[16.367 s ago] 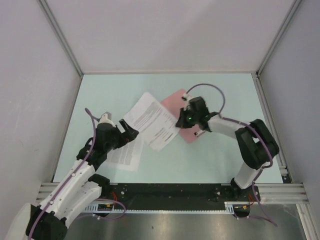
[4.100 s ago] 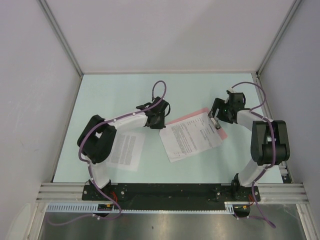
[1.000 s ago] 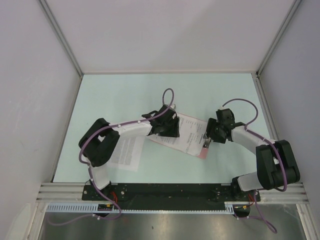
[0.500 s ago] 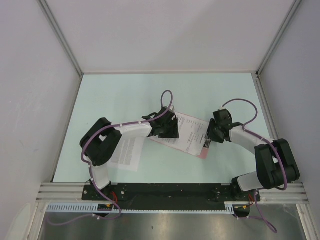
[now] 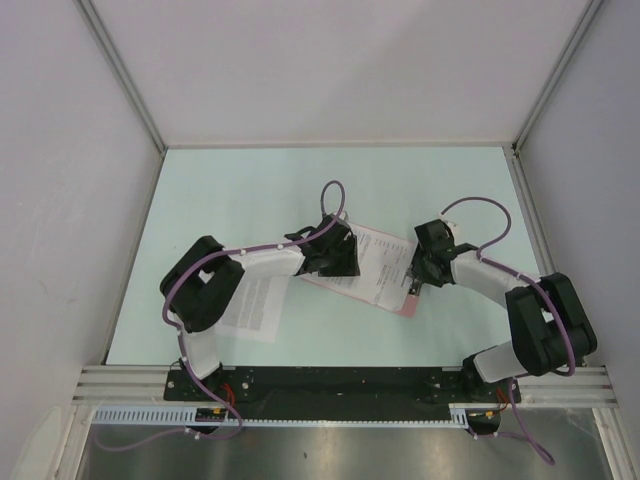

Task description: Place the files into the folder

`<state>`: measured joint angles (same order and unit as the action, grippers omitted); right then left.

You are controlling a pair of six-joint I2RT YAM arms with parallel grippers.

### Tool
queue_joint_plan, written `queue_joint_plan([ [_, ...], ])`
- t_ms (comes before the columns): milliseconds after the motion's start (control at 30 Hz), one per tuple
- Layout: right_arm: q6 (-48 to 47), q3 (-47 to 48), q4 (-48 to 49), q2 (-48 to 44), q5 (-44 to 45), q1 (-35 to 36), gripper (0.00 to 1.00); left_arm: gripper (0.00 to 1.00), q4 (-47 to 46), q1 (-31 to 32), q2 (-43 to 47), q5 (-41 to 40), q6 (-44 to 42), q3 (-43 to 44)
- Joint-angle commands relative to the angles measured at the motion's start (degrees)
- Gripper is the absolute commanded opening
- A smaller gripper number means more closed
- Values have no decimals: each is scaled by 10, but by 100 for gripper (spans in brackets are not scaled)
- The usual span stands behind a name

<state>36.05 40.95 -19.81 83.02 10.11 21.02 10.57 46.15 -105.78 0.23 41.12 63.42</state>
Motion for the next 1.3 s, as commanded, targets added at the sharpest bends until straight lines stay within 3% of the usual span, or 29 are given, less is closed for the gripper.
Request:
queue_joint_plan([
  [0,32,-3,-37,27,32,22,47,63,12,10,-6,-1,15,-19],
  [200,49,-3,-42,52,47,35,48,63,14,11,-1,0,16,-22],
  [667,55,-25,-15,57,69,34,28,65,53,-1,70,8,-1,28],
  [833,52,-31,-6,50,63,28,22,65,68,-35,22,5,-6,55],
  [967,46,-39,5,40,54,27,0,64,68,-45,-21,-1,-7,55],
  [1267,17,-101,79,-30,-55,-32,0,63,45,-44,-61,4,3,36],
])
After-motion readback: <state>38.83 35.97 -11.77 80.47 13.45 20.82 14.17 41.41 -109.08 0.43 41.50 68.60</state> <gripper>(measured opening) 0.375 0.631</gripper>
